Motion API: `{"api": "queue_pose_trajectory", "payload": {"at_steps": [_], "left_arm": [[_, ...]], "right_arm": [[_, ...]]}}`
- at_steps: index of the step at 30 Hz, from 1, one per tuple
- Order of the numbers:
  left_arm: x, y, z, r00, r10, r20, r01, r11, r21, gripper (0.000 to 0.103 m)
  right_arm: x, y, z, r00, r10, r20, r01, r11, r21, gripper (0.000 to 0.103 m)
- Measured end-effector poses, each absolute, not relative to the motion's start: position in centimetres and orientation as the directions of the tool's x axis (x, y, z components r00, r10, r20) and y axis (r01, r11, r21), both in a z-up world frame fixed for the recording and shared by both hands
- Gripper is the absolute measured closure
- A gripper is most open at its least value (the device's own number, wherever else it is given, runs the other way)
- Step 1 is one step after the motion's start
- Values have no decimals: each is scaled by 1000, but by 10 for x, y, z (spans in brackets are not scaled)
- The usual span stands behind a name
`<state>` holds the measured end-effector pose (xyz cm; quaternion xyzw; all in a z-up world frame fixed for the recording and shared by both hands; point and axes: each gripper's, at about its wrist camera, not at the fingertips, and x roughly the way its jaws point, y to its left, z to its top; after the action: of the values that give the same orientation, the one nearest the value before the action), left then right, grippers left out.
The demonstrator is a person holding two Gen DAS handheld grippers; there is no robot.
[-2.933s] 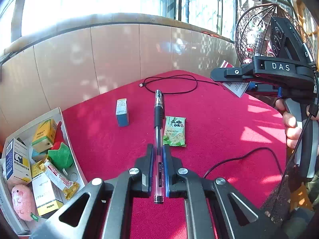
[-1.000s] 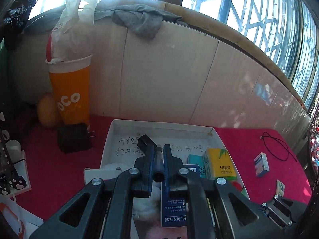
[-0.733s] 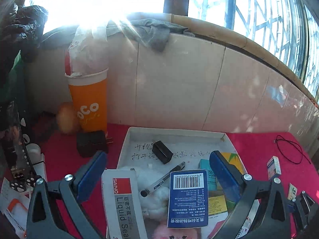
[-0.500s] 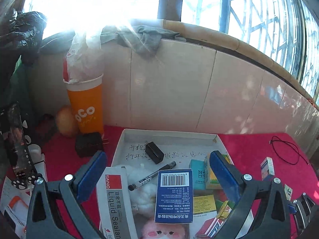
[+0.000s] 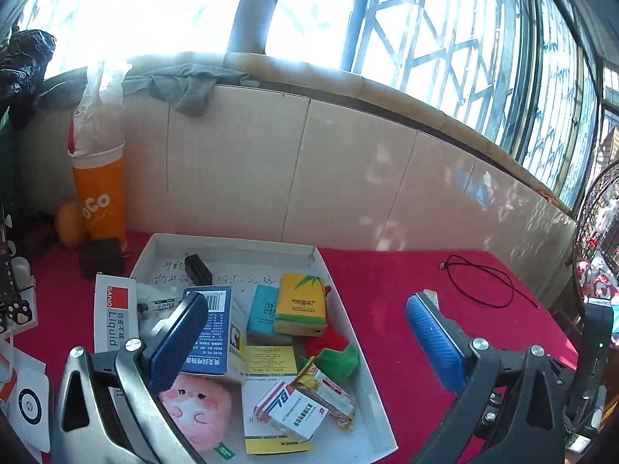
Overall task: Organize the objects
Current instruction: 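Move both open tools back over the table toward the green snack pack, then grasp the green snack pack with the right tool while the left tool grasps the small blue-white box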
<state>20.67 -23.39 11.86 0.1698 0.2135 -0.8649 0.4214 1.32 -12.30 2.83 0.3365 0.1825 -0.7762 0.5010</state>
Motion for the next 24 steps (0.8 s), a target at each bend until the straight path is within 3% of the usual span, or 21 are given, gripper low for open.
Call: {"api": "queue_pose_trajectory", "payload": {"at_steps": [5, 8, 15, 16, 18, 19, 20, 24], "left_arm": [[178, -213, 96, -625, -583, -518, 759, -609, -230, 0], [168, -208, 91, -627, -568, -533, 750, -627, -212, 0], [172, -210, 88, -611, -580, -539, 766, -605, -218, 0], [173, -211, 88, -609, -581, -539, 768, -602, -220, 0], [171, -211, 88, -608, -580, -542, 768, -603, -215, 0], [168, -212, 88, -609, -577, -544, 765, -608, -212, 0], [163, -211, 88, -611, -572, -547, 761, -615, -207, 0], [128, -208, 88, -631, -534, -562, 723, -668, -177, 0]], "right_arm": [[-66, -98, -10, -353, -456, -817, 732, -678, 63, 13], [-85, -98, -26, -301, -435, -849, 698, -707, 115, 13], [-71, -148, -36, -365, -389, -846, 737, -675, -8, 13], [-70, -152, -35, -369, -398, -840, 743, -669, -9, 16], [-66, -151, -32, -370, -422, -828, 761, -649, -10, 35], [-64, -149, -30, -364, -439, -821, 778, -629, -9, 58], [-63, -147, -29, -350, -452, -821, 790, -613, 1, 66], [-76, -120, -28, -264, -529, -806, 802, -585, 121, 67]]}}
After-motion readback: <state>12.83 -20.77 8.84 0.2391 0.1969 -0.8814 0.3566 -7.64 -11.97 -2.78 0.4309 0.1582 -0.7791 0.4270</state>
